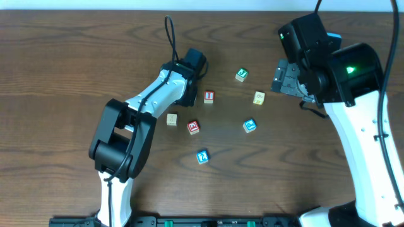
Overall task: Spell out Ai2
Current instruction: 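Set the A block down left of the I block and open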
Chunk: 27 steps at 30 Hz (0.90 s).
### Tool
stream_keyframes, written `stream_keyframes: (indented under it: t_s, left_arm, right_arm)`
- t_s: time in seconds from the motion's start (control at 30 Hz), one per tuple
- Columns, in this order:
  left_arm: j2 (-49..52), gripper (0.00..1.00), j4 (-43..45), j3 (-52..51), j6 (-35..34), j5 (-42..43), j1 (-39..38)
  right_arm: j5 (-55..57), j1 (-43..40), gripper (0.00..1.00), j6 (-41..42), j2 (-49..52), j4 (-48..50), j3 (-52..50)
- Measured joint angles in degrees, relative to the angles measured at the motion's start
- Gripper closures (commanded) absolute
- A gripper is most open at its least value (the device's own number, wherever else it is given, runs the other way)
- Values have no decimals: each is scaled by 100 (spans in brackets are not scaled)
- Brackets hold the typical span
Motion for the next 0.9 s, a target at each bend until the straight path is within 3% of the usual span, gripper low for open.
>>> stream_keyframes:
  t_s: [0.9]
  left_arm:
    - [13, 66, 348, 0, -295, 304, -4]
  right_arm:
    - [-17, 0, 1, 0, 0, 2, 0]
